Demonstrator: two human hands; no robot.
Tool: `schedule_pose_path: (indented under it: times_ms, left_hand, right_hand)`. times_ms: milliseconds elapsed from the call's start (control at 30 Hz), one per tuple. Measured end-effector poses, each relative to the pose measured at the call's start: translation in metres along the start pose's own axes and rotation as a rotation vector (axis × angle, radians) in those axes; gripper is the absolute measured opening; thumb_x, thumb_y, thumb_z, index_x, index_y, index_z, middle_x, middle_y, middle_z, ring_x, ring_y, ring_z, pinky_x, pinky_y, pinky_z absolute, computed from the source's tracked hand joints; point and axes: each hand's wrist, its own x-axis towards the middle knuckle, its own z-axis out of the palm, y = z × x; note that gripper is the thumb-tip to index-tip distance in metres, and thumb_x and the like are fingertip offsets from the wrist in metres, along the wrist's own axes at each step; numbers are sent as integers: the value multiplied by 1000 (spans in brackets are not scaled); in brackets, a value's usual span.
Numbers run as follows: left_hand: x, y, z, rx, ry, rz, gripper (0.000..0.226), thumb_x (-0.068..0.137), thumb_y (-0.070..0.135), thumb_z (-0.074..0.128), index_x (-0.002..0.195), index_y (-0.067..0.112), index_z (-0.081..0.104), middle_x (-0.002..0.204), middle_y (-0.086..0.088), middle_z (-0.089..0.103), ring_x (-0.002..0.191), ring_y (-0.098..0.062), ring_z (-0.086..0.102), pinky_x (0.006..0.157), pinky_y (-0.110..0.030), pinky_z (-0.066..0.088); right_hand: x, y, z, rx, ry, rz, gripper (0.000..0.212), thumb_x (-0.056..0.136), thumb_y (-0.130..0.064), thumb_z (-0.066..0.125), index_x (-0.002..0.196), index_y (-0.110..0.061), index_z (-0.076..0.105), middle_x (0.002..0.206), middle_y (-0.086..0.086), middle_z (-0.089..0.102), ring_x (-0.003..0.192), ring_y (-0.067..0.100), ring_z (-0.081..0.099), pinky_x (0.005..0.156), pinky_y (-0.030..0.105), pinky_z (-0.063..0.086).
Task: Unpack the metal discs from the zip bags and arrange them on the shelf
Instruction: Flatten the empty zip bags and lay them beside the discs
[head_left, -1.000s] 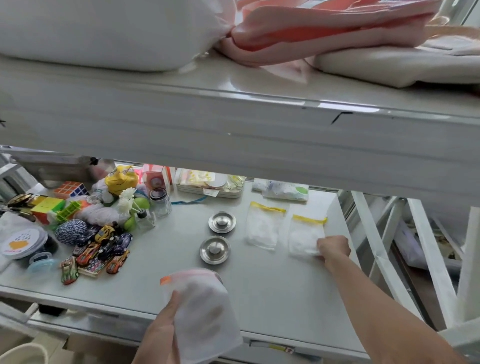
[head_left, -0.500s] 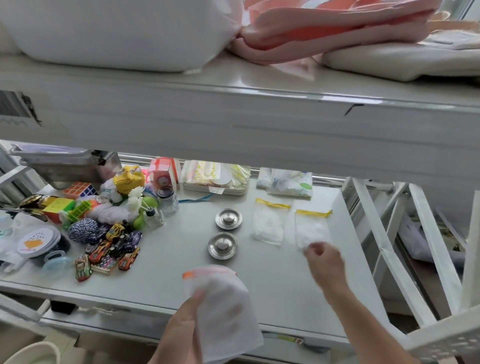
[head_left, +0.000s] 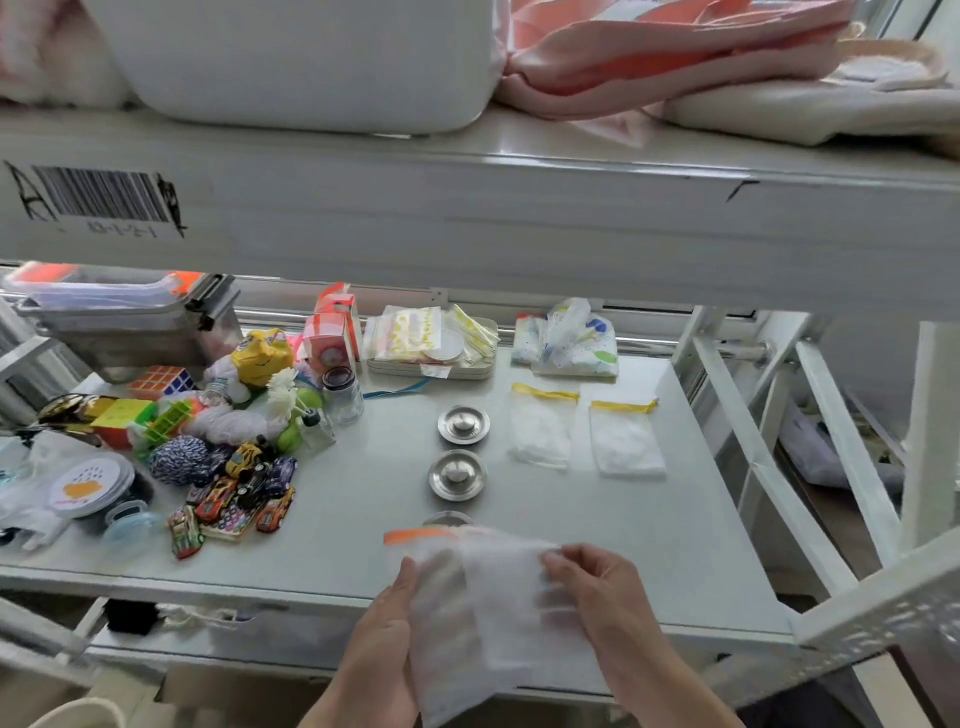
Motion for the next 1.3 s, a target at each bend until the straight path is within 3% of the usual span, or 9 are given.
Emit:
schedule_pose_path:
  times_ms: [133,267,400,500,800,900,1033,1100,1300]
  left_hand:
    - [-12,10,-11,-9,47,-30,46,100,54,45,119,22,72,98,-9,85,81,-36,82,69,-47,66]
    - [-12,16,-26,-41,46,-100,73,82,62,62,142,21,61,143,-18,65,127,-39,65,120,-58,37]
    - [-23,17,-19,-43,18,-77,54,99,56,44,110,13,74,93,-23,83,78,-37,81,72,-48,66]
    - [-27,20,-13,-100,-30,-47,65,99,52,42,73,10,85,66,-21,80,53,-34,77,45,-43,62]
    - [-39,23,-6,-152,-63,-38,84,106,47,38,50,1,80,57,-22,76,43,-32,74,35,-39,58]
    - [-44,25,2,-92,-90,-65,67,93,44,63,46,-2,77,51,-21,74,38,-31,71,28,-36,54]
    - [-32,15,-5,-60,-113,-125,53,87,53,65,105,6,82,82,-23,82,66,-39,80,57,-50,64]
    - [-27,10,-1,-13,-107,-154,65,56,48,91,104,6,83,89,-23,82,72,-41,80,62,-51,64]
    - [-5,-22,49,278,-119,-122,36,98,35,54,105,5,73,76,-17,83,59,-31,79,51,-38,65]
  right_hand:
    - [21,-24,-6,27,74,-117,12,96,-8,60,94,1,68,80,10,72,63,26,72,47,30,54]
    - [45,-34,-12,50,137,-189,13,97,-9,59,89,-5,68,71,-2,72,66,26,74,54,33,57]
    - [76,8,-16,-223,181,11,18,86,-18,63,70,-11,61,68,7,58,60,22,59,63,43,56]
    - [82,26,-20,-454,290,31,16,85,-16,62,71,-9,63,71,1,67,64,19,62,63,32,51]
    - [88,37,-9,-521,385,0,14,77,-13,63,90,-13,69,83,2,72,82,24,68,78,37,59]
    - [89,36,-6,-514,383,20,17,78,-16,62,94,-12,68,89,4,73,83,23,68,79,39,59]
    - [71,27,-9,-696,390,-29,42,88,-32,61,125,-12,55,113,5,67,102,22,63,82,29,44]
    - [47,21,-11,-707,371,-99,38,91,-37,61,120,-13,58,106,2,68,93,17,62,80,30,45]
    - [-1,28,-34,50,-149,272,33,88,-26,71,91,7,73,83,19,72,70,28,68,60,31,56]
